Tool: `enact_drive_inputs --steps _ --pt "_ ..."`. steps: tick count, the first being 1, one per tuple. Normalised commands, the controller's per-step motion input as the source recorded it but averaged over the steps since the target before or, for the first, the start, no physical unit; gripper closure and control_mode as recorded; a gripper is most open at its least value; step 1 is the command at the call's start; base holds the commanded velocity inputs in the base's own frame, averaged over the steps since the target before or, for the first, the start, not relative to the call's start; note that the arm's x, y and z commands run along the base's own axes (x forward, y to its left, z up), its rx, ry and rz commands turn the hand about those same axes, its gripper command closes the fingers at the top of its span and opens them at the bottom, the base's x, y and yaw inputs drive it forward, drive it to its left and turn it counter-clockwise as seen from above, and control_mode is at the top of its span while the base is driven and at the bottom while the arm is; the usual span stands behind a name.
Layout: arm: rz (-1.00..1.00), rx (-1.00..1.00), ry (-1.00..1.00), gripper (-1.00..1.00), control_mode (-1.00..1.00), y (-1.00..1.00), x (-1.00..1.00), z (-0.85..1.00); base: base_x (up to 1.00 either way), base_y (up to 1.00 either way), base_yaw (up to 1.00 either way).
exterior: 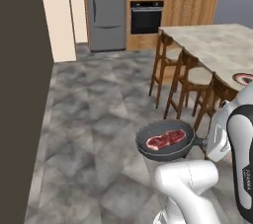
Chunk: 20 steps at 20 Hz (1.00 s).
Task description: Pick up the pan with the steak in it and place it on the dining table. Then place the steak on the plate.
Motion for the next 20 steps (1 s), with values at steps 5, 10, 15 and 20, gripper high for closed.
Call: enact_drive_inputs --steps 5,10,15,20 --pt "0.00 0.00 0.00 1.00 1.00 0.00 0.00 0.00 1.00 0.13 -0.02" --pt "0.00 0.00 0.00 1.00 1.00 0.00 0.00 0.00 1.00 0.15 -0.01" --pt "0.00 0.00 0.00 1.00 1.00 0.00 0.00 0.00 1.00 0.17 -0.01" --pt "0.00 0.00 0.00 1.00 1.00 0.00 0.00 0.00 1.00 0.16 -0.02"
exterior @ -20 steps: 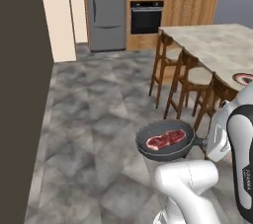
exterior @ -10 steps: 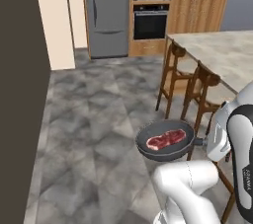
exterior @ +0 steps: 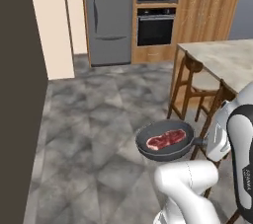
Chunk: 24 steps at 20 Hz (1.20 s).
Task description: Pick up the pan with the steak in it and place it on the dining table. Then place the steak on the plate.
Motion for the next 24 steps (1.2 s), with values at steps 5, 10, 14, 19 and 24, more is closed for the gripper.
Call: enact_drive_inputs --steps 5,10,14,19,24 --pt "0.00 0.00 0.00 1.00 1.00 0.00 0.00 0.00 0.97 0.12 -0.09" --pt "0.00 0.00 0.00 1.00 1.00 0.00 0.00 0.00 0.27 -0.03 -0.33" --pt "0.00 0.00 0.00 1.00 1.00 0.00 0.00 0.00 0.00 0.00 -0.50" --pt "0.00 0.00 0.00 1.00 1.00 0.00 0.00 0.00 0.00 0.00 -0.50" --pt "0.00 0.00 0.00 1.00 1.00 0.00 0.00 0.00 0.00 0.01 -0.50"
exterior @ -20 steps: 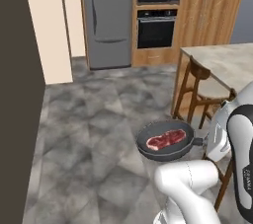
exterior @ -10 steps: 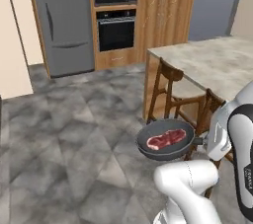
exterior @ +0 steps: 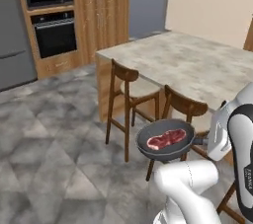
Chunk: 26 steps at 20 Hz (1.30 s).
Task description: Pick up the pan with the steak in it and place it on the dining table. Then place the steak on the plate.
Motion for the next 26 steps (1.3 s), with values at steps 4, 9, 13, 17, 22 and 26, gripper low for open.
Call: enact_drive_inputs --steps 4,9,13,17,22,26 --pt "0.00 0.00 0.00 1.00 1.00 0.00 0.00 0.00 0.01 0.06 -0.49" --pt "0.00 0.00 0.00 1.00 1.00 0.00 0.00 0.00 0.00 0.08 -0.44" --pt "0.00 0.00 0.00 1.00 1.00 0.00 0.00 0.00 0.00 0.07 -0.42" --pt "0.00 0.00 0.00 1.00 1.00 0.00 0.00 0.00 0.01 0.11 -0.44" --pt "0.00 0.00 0.00 1.00 1.00 0.00 0.00 0.00 0.00 0.13 -0.45" --pt "0.00 0.00 0.00 1.00 1.00 0.00 0.00 0.00 0.02 0.13 -0.45"
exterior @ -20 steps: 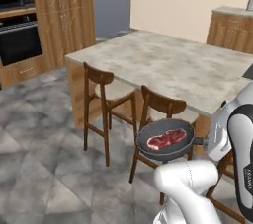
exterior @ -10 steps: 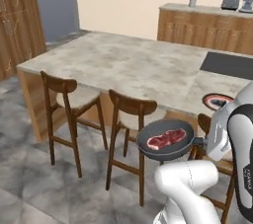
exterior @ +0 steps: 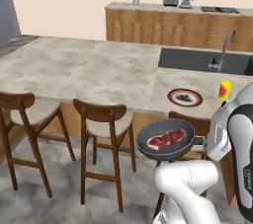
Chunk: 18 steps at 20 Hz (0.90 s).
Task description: Pick up the pan with the steak in it and place it on the dining table. Then place the steak on the plate.
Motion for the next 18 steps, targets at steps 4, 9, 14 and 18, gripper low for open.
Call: enact_drive_inputs --steps 4,9,14,18 --pt "0.00 0.00 0.00 1.00 1.00 0.00 0.00 0.00 0.01 0.13 -0.44" --pt "0.00 0.00 0.00 1.00 1.00 0.00 0.00 0.00 0.00 0.13 -0.44" --pt "0.00 0.00 0.00 1.00 1.00 0.00 0.00 0.00 0.00 0.13 -0.44" --pt "0.00 0.00 0.00 1.00 1.00 0.00 0.00 0.00 -0.03 0.19 -0.30"
